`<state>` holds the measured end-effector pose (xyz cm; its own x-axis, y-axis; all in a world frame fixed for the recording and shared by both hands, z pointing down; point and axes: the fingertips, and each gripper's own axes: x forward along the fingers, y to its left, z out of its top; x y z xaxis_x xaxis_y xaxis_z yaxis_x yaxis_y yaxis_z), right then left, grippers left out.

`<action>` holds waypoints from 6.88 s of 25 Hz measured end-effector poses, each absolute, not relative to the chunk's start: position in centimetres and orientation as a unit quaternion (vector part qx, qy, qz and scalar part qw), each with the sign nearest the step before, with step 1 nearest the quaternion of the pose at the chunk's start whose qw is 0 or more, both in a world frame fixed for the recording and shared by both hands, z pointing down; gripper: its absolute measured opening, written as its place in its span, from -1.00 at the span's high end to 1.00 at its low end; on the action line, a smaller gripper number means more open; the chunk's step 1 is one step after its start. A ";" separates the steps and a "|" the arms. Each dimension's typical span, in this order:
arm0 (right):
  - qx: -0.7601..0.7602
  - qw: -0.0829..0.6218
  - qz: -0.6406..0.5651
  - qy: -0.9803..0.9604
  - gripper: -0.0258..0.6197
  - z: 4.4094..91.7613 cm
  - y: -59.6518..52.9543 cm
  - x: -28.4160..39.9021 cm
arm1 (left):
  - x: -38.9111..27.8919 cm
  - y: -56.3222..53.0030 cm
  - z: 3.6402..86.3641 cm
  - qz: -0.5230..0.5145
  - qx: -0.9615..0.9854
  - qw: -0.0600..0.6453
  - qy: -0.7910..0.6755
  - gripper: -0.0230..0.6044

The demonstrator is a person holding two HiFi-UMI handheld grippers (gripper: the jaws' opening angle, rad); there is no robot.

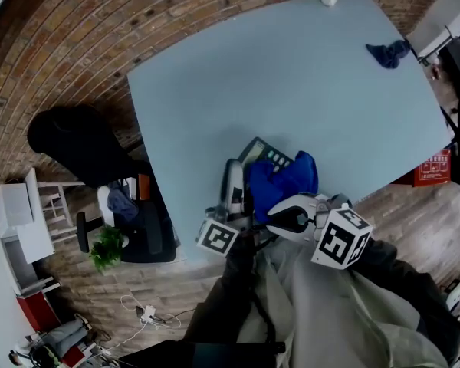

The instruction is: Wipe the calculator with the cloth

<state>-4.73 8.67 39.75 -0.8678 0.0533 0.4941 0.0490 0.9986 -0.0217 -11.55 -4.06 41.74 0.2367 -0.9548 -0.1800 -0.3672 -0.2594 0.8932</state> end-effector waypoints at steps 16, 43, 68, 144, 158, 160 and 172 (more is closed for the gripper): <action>-0.029 0.165 0.075 -0.983 0.81 36.1 6.1 -4.5 | -11.2 -3.3 41.1 -0.376 0.710 0.363 -0.473 0.78; 0.029 0.324 -0.023 -0.945 0.09 39.8 2.8 -1.3 | -10.6 -3.0 41.3 -0.372 0.706 0.377 -0.471 0.76; 0.120 0.295 -0.040 -0.947 0.68 39.3 -1.0 -4.2 | -9.6 -2.5 40.7 -0.338 0.722 0.362 -0.483 0.77; -0.056 -0.320 0.433 -0.841 0.72 36.7 -6.1 3.1 | -4.1 -1.3 36.9 -0.467 0.717 0.470 -0.217 0.78; 0.149 0.103 0.321 -0.929 0.72 51.4 -4.6 6.0 | -8.2 -6.2 50.6 -0.239 0.775 0.420 -0.407 0.78; 0.155 0.160 0.284 -0.933 0.72 53.6 -3.4 5.4 | -7.9 -6.4 52.2 -0.205 0.781 0.410 -0.423 0.78; 0.195 0.286 0.202 -0.916 0.34 55.5 -3.0 7.7 | -12.6 -4.7 54.7 -0.088 0.769 0.347 -0.530 0.25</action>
